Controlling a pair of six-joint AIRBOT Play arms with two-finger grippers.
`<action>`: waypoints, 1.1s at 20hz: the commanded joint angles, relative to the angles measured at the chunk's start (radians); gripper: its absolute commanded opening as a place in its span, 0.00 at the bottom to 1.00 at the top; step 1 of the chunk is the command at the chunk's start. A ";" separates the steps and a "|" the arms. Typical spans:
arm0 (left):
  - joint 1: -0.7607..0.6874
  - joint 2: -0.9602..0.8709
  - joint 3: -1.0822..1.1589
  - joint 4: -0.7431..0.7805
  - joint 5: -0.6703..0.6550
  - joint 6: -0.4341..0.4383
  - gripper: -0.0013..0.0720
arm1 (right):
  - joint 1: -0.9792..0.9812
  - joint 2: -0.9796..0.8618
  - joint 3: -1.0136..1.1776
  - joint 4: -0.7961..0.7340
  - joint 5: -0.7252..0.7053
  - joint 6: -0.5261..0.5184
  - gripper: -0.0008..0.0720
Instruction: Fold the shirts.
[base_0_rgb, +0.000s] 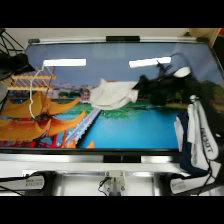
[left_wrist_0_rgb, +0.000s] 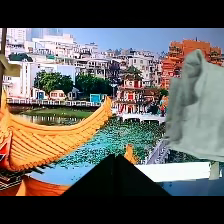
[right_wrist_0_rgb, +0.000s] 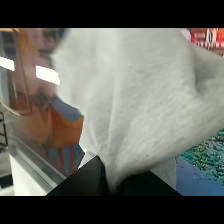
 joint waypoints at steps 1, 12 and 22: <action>0.000 0.000 0.000 0.000 -0.005 0.001 0.07 | -0.182 0.169 0.141 -0.116 0.171 0.134 0.11; 0.000 -0.019 0.000 0.000 0.008 0.084 0.07 | -0.842 0.507 0.212 -0.581 0.597 0.187 0.11; -0.001 -0.081 0.000 0.000 0.065 0.101 0.07 | -1.009 0.677 -0.186 -0.797 0.645 0.182 0.11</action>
